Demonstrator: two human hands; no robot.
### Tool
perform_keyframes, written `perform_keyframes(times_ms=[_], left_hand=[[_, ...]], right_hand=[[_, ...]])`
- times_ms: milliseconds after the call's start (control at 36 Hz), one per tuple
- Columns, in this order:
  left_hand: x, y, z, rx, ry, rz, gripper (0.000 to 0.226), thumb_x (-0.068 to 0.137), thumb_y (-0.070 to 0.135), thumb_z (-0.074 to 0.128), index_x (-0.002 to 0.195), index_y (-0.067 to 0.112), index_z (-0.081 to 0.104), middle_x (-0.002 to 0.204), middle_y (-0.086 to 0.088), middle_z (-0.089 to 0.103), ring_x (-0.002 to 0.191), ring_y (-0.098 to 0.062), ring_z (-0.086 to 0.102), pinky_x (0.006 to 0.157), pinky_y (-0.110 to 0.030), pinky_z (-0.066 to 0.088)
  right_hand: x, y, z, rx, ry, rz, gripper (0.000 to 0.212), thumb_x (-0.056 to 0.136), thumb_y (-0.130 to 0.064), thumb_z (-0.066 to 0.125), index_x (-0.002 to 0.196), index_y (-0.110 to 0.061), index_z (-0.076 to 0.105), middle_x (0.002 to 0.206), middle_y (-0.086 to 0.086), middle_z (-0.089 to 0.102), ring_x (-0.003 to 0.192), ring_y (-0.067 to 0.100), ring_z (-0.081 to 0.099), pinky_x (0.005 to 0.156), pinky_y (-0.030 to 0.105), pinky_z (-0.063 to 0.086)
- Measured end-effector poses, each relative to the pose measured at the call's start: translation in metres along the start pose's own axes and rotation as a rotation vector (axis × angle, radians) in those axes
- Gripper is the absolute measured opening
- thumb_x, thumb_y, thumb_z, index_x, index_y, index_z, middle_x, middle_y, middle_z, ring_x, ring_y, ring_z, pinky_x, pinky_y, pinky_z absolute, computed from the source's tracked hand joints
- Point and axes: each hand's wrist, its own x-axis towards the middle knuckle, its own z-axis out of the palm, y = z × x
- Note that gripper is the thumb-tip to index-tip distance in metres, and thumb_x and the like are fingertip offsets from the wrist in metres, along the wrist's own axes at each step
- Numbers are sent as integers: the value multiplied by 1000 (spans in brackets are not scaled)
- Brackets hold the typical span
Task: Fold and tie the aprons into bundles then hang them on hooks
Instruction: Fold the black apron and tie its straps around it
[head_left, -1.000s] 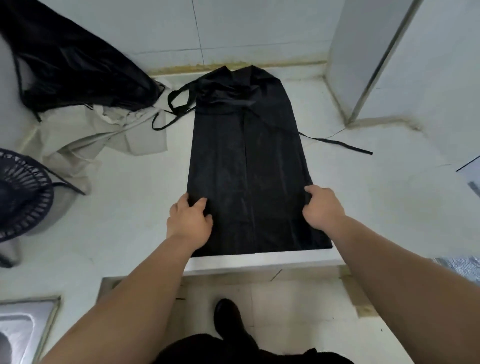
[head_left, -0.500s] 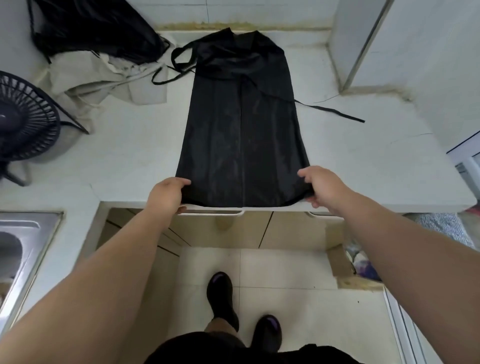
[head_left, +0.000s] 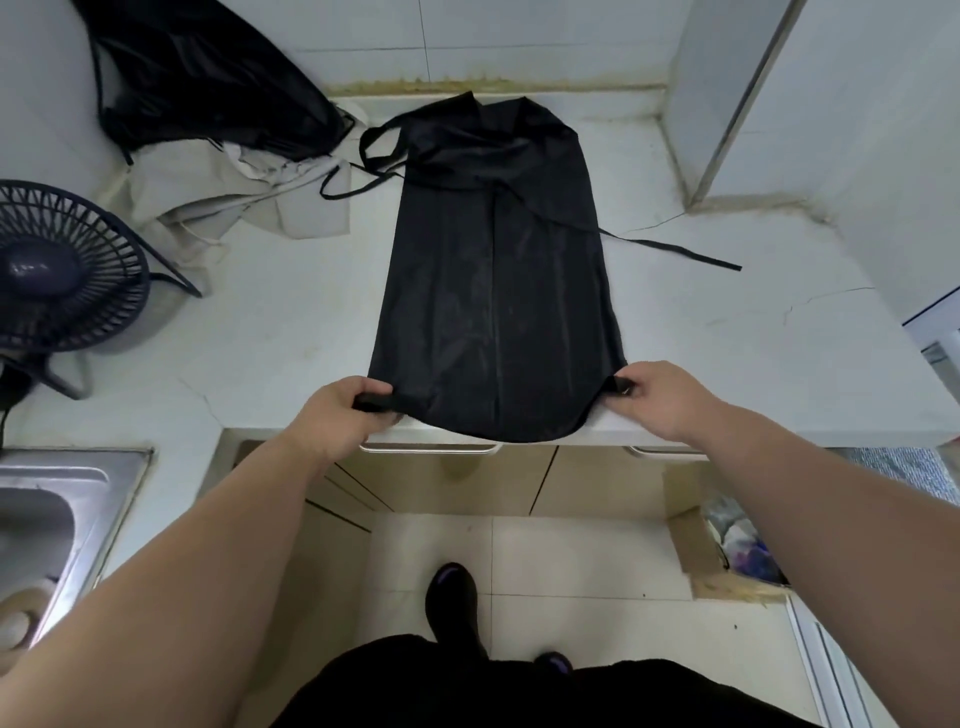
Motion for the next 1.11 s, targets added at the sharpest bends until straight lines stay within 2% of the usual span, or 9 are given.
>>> perform_keyframes(times_ms=[83, 139, 194, 278, 389, 556, 667, 889, 1111], left_hand=[[5, -3, -1, 110, 111, 148, 17, 83, 12, 73, 98, 17, 66, 96, 0, 65, 80, -13, 58, 64, -6, 42], [10, -6, -3, 180, 178, 221, 13, 80, 15, 76, 90, 21, 70, 102, -2, 65, 91, -18, 59, 79, -16, 47], [13, -4, -4, 162, 248, 248, 11, 80, 18, 77, 89, 21, 70, 110, -1, 56, 102, -13, 53, 93, -22, 43], [13, 2, -3, 56, 273, 244, 8, 85, 22, 72, 92, 20, 67, 100, 5, 57, 93, -9, 53, 81, -17, 39], [20, 4, -5, -79, 219, 242, 4, 91, 23, 64, 95, 20, 64, 92, 7, 65, 85, -8, 58, 71, -14, 42], [33, 4, -6, 53, 245, 221, 18, 99, 26, 50, 106, 12, 57, 97, 0, 61, 91, -18, 54, 73, -26, 41], [44, 4, -6, 169, 255, 173, 26, 101, 28, 43, 116, 8, 51, 101, -2, 56, 94, -23, 50, 81, -32, 38], [70, 6, -3, 441, 232, 131, 23, 103, 33, 37, 98, 11, 44, 92, -8, 55, 85, -30, 49, 72, -35, 38], [80, 10, -3, 578, 237, 131, 32, 104, 37, 29, 108, 11, 47, 88, -5, 53, 82, -28, 50, 70, -37, 40]], right_hand=[[3, 6, 4, -150, 110, -61, 25, 88, -36, 63, 97, -13, 70, 91, 5, 53, 75, 16, 51, 66, 20, 38], [3, 4, 5, -218, 178, -76, 31, 90, -36, 61, 107, -11, 69, 117, 6, 49, 107, 24, 48, 89, 29, 40], [5, -1, 6, -205, 212, -112, 31, 91, -33, 59, 107, -8, 69, 122, 3, 54, 115, 26, 46, 98, 35, 40], [6, -9, 6, -115, 266, -121, 26, 90, -28, 60, 97, -5, 71, 102, 5, 67, 103, 27, 56, 89, 38, 46], [9, -9, 7, -89, 329, -86, 25, 89, -29, 61, 98, -10, 74, 122, -6, 63, 122, 23, 47, 102, 35, 40], [16, -15, 10, -186, 319, 35, 36, 94, -43, 47, 90, -15, 70, 85, 3, 69, 82, 24, 57, 81, 30, 27], [22, -11, 12, -288, 327, 203, 51, 96, -49, 37, 64, -11, 48, 64, 4, 52, 75, 28, 53, 73, 34, 28], [27, -10, 21, -428, 215, 364, 50, 99, -51, 23, 67, -17, 42, 74, 2, 49, 82, 27, 49, 78, 36, 32], [34, -13, 25, -538, 194, 459, 52, 98, -55, 17, 80, -18, 48, 80, 2, 51, 85, 26, 47, 80, 37, 30]])
